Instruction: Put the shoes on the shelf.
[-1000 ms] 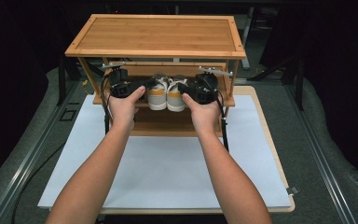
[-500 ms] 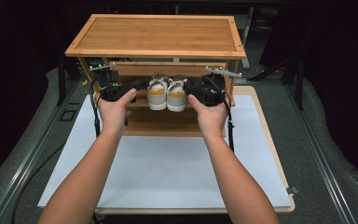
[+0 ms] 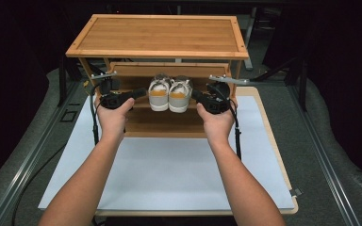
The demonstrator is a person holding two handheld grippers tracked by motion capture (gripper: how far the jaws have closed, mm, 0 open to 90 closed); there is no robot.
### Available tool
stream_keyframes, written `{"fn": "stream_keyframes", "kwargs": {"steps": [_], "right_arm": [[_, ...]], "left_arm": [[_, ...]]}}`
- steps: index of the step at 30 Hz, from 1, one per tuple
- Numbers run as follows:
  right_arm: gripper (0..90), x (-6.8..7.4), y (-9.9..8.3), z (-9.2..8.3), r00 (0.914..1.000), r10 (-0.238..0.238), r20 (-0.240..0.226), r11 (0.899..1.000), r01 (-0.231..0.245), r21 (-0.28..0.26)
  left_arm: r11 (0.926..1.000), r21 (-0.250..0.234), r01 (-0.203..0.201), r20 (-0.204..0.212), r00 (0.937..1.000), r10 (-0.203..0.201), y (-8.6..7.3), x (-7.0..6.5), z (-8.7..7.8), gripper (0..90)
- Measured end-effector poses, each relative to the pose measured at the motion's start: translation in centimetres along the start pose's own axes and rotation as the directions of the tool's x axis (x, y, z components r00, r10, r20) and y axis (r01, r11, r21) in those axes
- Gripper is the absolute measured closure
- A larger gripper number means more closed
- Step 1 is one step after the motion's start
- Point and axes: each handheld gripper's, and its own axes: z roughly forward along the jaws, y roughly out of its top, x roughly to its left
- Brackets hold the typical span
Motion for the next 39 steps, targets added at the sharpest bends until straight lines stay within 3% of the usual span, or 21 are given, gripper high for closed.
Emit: {"fn": "stream_keyframes", "kwargs": {"steps": [8, 18, 28, 35, 38, 39], "right_arm": [[90.0, -0.6, -1.1, 1.7, 0.9995, 0.031, -0.004, 0.999, -0.031, 0.044], [90.0, -0.7, -1.2, 2.0, 0.9989, 0.047, 0.007, 0.998, -0.048, 0.03], [90.0, -1.2, -0.9, 2.7, 0.9962, 0.087, -0.004, 0.996, -0.087, 0.013], [90.0, -1.0, -0.5, 3.3, 0.9983, 0.056, 0.017, 0.998, -0.056, 0.013], [90.0, -1.1, -0.1, 3.4, 0.9986, 0.043, 0.029, 0.998, -0.045, 0.043], [90.0, -1.0, -0.1, 3.7, 0.9976, 0.043, 0.054, 0.999, -0.044, 0.029]], "left_arm": [[0.9998, 0.014, 0.01, -0.006, 0.9999, -0.01, -0.8, 0.7, 1.3, 89.7], [0.9996, 0.019, -0.021, -0.036, 0.9991, 0.022, -0.8, 0.3, 1.7, 89.9], [0.9997, 0.023, -0.008, -0.022, 0.9997, 0.009, -0.4, 0.8, 2.3, 90.0], [0.9991, 0.032, -0.027, -0.05, 0.9983, 0.028, 0.2, 0.9, 3.0, 90.0], [0.9992, 0.029, -0.027, -0.056, 0.998, 0.028, 0.4, 0.8, 3.3, 90.0], [0.9995, 0.025, -0.022, -0.058, 0.9981, 0.023, 0.4, 0.8, 3.4, 90.0]]}}
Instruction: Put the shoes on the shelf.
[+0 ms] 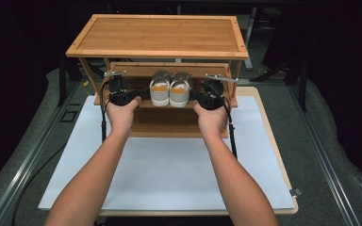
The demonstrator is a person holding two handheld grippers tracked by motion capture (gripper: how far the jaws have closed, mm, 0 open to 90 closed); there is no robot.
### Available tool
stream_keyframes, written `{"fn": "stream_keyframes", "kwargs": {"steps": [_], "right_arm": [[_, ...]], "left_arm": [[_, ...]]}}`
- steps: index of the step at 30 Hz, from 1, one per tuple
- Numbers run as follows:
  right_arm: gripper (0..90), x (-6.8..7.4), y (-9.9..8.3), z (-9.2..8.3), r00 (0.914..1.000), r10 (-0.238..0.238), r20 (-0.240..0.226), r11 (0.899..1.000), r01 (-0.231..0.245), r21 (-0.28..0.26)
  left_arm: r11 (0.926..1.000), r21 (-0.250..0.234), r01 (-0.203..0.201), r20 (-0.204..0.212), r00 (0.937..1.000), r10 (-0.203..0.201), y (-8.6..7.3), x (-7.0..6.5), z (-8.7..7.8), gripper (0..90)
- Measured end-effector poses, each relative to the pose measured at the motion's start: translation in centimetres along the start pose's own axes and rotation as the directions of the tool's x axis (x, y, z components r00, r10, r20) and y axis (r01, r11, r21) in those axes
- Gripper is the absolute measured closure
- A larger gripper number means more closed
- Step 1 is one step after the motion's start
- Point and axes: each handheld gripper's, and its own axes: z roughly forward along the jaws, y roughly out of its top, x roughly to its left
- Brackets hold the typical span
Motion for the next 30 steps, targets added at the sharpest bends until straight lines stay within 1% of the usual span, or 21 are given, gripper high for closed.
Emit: {"fn": "stream_keyframes", "kwargs": {"steps": [1, 2, 3, 4, 6, 8, 9, 10, 13, 14, 17, 18, 19, 20, 22, 23, 24, 25, 28, 29, 30], "right_arm": [[90.0, -0.1, 0.1, 0.0, 0.9998, -0.004, -0.018, 1.0, 0.004, 0.017], [90.0, 0.0, 0.2, 0.2, 1.0, -0.001, 0.008, 1.0, 0.001, 0.001], [90.0, 0.0, 0.2, 0.2, 1.0, -0.004, 0.006, 1.0, 0.004, 0.012], [90.0, 0.0, 0.3, 0.4, 0.9999, -0.007, 0.015, 1.0, 0.007, 0.014], [90.0, 0.0, 0.5, 0.6, 0.9999, -0.008, 0.014, 1.0, 0.008, 0.011], [90.0, 0.2, 0.7, 0.8, 0.9989, -0.02, 0.041, 1.0, 0.02, 0.01], [90.0, 0.2, 0.8, 0.9, 0.9987, -0.024, 0.044, 1.0, 0.023, 0.021], [90.0, 0.2, 0.9, 1.1, 0.9981, -0.03, 0.054, 1.0, 0.029, 0.011], [90.0, 0.3, 1.1, 1.3, 0.9967, -0.044, 0.068, 0.999, 0.043, 0.024], [90.0, 0.3, 1.1, 1.5, 0.9965, -0.041, 0.072, 0.999, 0.04, 0.014], [90.0, 0.1, 1.3, 1.7, 0.9972, -0.036, 0.066, 0.999, 0.034, 0.021], [90.0, 0.1, 1.3, 1.8, 0.9965, -0.026, 0.08, 1.0, 0.025, 0.017], [90.0, 0.0, 1.3, 1.9, 0.9973, -0.014, 0.073, 1.0, 0.013, 0.01], [90.0, 0.0, 1.3, 2.1, 0.9972, -0.004, 0.075, 1.0, 0.004, 0.0], [90.0, 0.1, 1.4, 2.2, 0.9963, -0.005, 0.085, 1.0, 0.004, 0.006], [90.0, 0.1, 1.5, 2.2, 0.9962, -0.006, 0.087, 1.0, 0.004, 0.018], [90.0, 0.0, 1.5, 2.4, 0.9955, -0.005, 0.095, 1.0, 0.005, 0.008], [90.0, 0.0, 1.5, 2.5, 0.9956, -0.003, 0.094, 1.0, 0.002, 0.006], [90.0, -0.1, 1.6, 2.6, 0.9968, -0.006, 0.08, 1.0, 0.004, 0.017], [90.0, 0.0, 1.6, 2.7, 0.9955, -0.004, 0.094, 1.0, 0.004, 0.003], [90.0, 0.0, 1.6, 2.8, 0.9955, -0.005, 0.095, 1.0, 0.004, 0.004]], "left_arm": [[1.0, 0.0, 0.004, -0.001, 1.0, -0.004, 0.1, 0.1, 0.1, 90.0], [1.0, 0.0, 0.007, 0.0, 1.0, -0.007, 0.1, 0.2, 0.2, 90.0], [1.0, 0.002, 0.007, -0.001, 1.0, -0.007, 0.2, 0.2, 0.3, 90.0], [0.9999, -0.003, 0.012, -0.003, 0.9999, -0.012, 0.2, 0.2, 0.4, 90.0], [1.0, -0.001, 0.006, -0.005, 1.0, -0.006, 0.4, 0.3, 0.6, 90.0], [1.0, 0.005, 0.006, -0.004, 1.0, -0.006, 0.5, 0.4, 0.8, 90.0], [1.0, 0.002, 0.006, -0.005, 1.0, -0.006, 0.6, 0.5, 0.9, 90.0], [1.0, 0.005, 0.007, -0.005, 1.0, -0.007, 0.7, 0.5, 0.9, 90.0], [0.9999, 0.005, 0.013, -0.013, 0.9998, -0.013, 0.8, 0.4, 1.2, 90.0], [1.0, 0.007, 0.004, -0.016, 0.9999, -0.004, 0.9, 0.5, 1.3, 90.0], [0.9999, 0.003, 0.014, -0.016, 0.9998, -0.014, 1.0, 0.6, 1.5, 90.0], [0.9999, 0.001, 0.016, -0.015, 0.9998, -0.016, 1.0, 0.7, 1.6, 90.0], [0.9998, -0.001, 0.018, -0.016, 0.9997, -0.018, 1.0, 0.7, 1.6, 90.0], [0.9999, -0.002, 0.012, -0.017, 0.9998, -0.012, 1.0, 0.8, 1.7, 90.0], [0.9999, 0.0, 0.012, -0.019, 0.9997, -0.012, 1.1, 0.9, 1.9, 90.0], [1.0, 0.007, 0.002, -0.027, 0.9996, -0.002, 1.3, 0.8, 1.9, 90.0], [0.9998, 0.015, -0.008, -0.034, 0.9994, 0.009, 1.3, 0.8, 2.0, 90.0], [0.9998, 0.014, -0.013, -0.041, 0.9991, 0.013, 1.4, 0.8, 2.1, 90.0], [0.9989, 0.034, -0.032, -0.056, 0.9979, 0.034, 1.7, 0.7, 2.1, 90.0], [0.9997, 0.018, -0.017, -0.067, 0.9976, 0.018, 1.7, 0.6, 2.3, 90.0], [0.9998, 0.015, -0.016, -0.071, 0.9973, 0.017, 1.7, 0.5, 2.4, 90.0]]}}
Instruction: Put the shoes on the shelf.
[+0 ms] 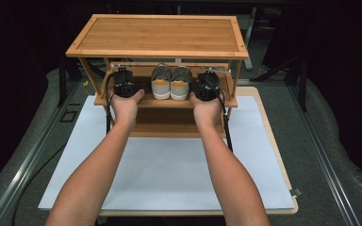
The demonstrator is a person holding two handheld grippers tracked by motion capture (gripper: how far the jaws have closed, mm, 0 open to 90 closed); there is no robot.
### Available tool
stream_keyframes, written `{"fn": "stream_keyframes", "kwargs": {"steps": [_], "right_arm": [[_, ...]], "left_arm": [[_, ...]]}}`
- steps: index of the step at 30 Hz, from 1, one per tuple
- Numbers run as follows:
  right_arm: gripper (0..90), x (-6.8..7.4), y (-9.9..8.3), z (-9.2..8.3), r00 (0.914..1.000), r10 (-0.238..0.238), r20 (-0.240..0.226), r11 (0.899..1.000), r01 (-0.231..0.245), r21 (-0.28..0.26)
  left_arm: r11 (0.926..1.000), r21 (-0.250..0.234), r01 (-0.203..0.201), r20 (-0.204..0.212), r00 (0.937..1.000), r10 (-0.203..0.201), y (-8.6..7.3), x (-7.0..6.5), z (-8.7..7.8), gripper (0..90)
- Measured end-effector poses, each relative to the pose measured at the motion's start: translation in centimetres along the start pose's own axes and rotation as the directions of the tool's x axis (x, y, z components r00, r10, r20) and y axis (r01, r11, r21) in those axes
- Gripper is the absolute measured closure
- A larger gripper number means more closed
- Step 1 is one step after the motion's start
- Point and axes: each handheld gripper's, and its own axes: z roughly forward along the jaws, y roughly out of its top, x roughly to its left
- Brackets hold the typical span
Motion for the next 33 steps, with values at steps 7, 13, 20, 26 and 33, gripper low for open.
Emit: {"fn": "stream_keyframes", "kwargs": {"steps": [7, 13, 20, 26, 33], "right_arm": [[90.0, -0.1, 0.0, 0.2, 1.0, 0.006, 0.0, 1.0, -0.006, 0.008], [90.0, 0.0, -0.1, 0.1, 0.9999, 0.013, 0.004, 1.0, -0.013, 0.007], [89.3, -0.5, -0.5, -0.3, 0.9991, 0.037, -0.022, 0.999, -0.038, -0.02], [88.8, -0.1, -0.5, -1.1, 0.999, 0.01, -0.045, 0.999, -0.011, -0.037], [87.6, 0.3, -0.8, -1.9, 0.9981, -0.007, -0.062, 0.998, 0.004, -0.055]], "left_arm": [[1.0, 0.007, -0.006, 0.008, 0.9999, 0.006, 0.0, 0.2, 0.2, 89.9], [1.0, -0.001, -0.002, 0.006, 1.0, 0.002, -0.1, 0.2, 0.1, 89.7], [0.9993, -0.032, 0.02, 0.055, 0.9983, -0.018, -0.5, 0.6, -0.8, 89.0], [0.999, -0.043, 0.01, 0.062, 0.9981, -0.007, -0.7, 0.2, -1.7, 88.6], [0.9985, -0.053, -0.014, 0.075, 0.997, 0.018, -0.6, -0.1, -2.8, 88.7]]}}
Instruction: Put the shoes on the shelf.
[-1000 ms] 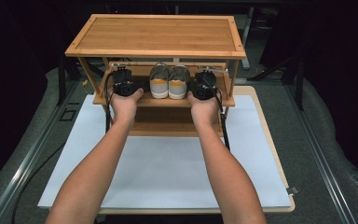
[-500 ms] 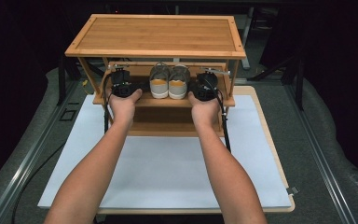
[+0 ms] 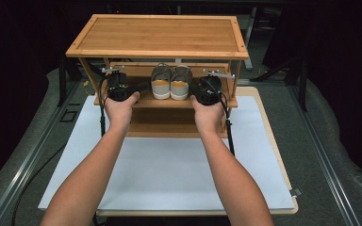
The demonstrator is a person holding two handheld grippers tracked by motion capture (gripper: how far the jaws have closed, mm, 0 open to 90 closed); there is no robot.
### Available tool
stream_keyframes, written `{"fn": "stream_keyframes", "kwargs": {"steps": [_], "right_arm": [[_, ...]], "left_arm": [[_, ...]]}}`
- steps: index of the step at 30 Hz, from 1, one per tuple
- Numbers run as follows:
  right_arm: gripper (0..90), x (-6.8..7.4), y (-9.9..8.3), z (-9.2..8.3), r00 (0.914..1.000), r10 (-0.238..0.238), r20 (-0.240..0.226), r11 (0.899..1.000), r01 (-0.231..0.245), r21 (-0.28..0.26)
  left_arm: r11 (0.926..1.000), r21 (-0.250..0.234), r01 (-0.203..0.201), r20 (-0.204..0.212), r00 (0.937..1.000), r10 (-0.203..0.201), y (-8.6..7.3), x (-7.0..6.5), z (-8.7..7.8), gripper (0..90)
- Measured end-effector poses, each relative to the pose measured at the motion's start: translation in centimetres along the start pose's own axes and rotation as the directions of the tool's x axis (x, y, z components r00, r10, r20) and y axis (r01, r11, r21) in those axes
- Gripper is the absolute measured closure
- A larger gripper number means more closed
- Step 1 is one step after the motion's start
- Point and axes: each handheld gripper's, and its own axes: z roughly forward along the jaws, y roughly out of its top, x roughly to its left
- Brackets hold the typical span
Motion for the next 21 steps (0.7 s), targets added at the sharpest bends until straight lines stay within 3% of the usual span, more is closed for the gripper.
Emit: {"fn": "stream_keyframes", "kwargs": {"steps": [7, 11, 15, 21], "right_arm": [[86.6, 0.3, 0.0, -0.9, 0.9998, -0.017, -0.015, 1.0, 0.017, -0.007], [86.4, 0.1, -0.1, -1.9, 0.9982, -0.012, -0.058, 1.0, 0.012, 0.005], [86.3, -0.1, -0.5, -2.9, 0.9974, -0.026, -0.067, 1.0, 0.026, -0.001], [86.5, -0.5, -1.4, -4.7, 0.995, -0.034, -0.094, 0.999, 0.034, 0.005]], "left_arm": [[0.9998, 0.004, -0.018, 0.031, 0.9993, 0.018, -0.1, -0.5, -0.8, 88.7], [0.9998, 0.006, -0.019, 0.054, 0.9984, 0.019, -0.6, -0.5, -1.5, 88.6], [0.9999, 0.002, -0.012, 0.077, 0.9969, 0.012, -1.2, -0.4, -2.6, 88.6], [0.9991, 0.005, -0.042, 0.106, 0.9935, 0.042, -2.3, -0.4, -4.3, 88.6]]}}
